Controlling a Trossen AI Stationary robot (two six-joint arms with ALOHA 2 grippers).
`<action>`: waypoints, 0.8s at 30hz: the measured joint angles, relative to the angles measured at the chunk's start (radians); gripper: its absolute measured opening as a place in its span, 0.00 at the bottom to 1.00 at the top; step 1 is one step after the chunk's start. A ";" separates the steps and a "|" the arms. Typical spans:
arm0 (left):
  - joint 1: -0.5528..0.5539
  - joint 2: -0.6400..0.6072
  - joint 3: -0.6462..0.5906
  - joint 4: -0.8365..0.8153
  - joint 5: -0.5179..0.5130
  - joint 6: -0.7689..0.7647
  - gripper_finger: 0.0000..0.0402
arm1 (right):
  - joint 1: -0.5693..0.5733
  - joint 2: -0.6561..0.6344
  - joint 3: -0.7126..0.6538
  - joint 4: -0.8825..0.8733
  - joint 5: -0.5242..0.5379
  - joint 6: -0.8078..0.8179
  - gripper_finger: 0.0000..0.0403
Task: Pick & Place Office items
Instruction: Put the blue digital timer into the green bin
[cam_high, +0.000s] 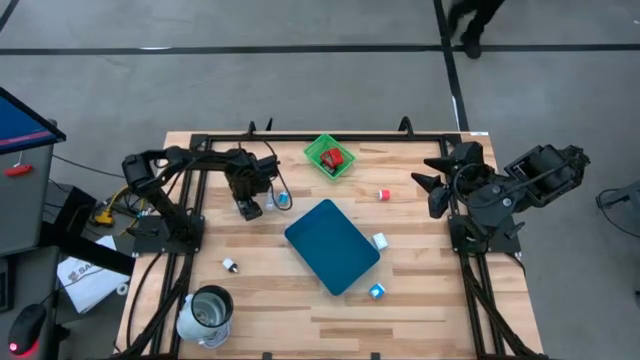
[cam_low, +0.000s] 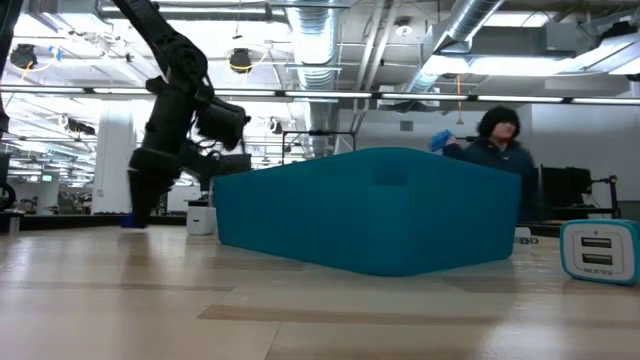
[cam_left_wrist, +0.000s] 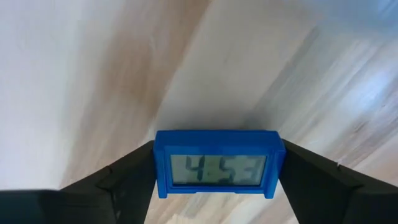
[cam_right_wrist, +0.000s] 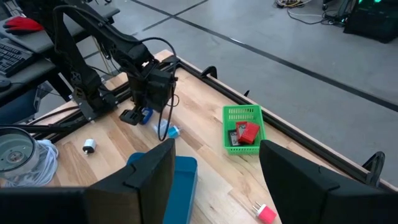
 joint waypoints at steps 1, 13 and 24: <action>0.000 0.000 0.012 0.004 0.000 0.000 0.72 | 0.000 0.000 0.000 0.001 0.000 0.000 0.56; -0.017 -0.002 0.225 -0.003 0.024 -0.007 0.72 | 0.000 0.000 0.000 0.002 0.003 0.014 0.56; -0.056 -0.004 0.400 0.187 0.025 -0.116 0.72 | 0.000 0.000 0.000 0.002 0.006 0.015 0.56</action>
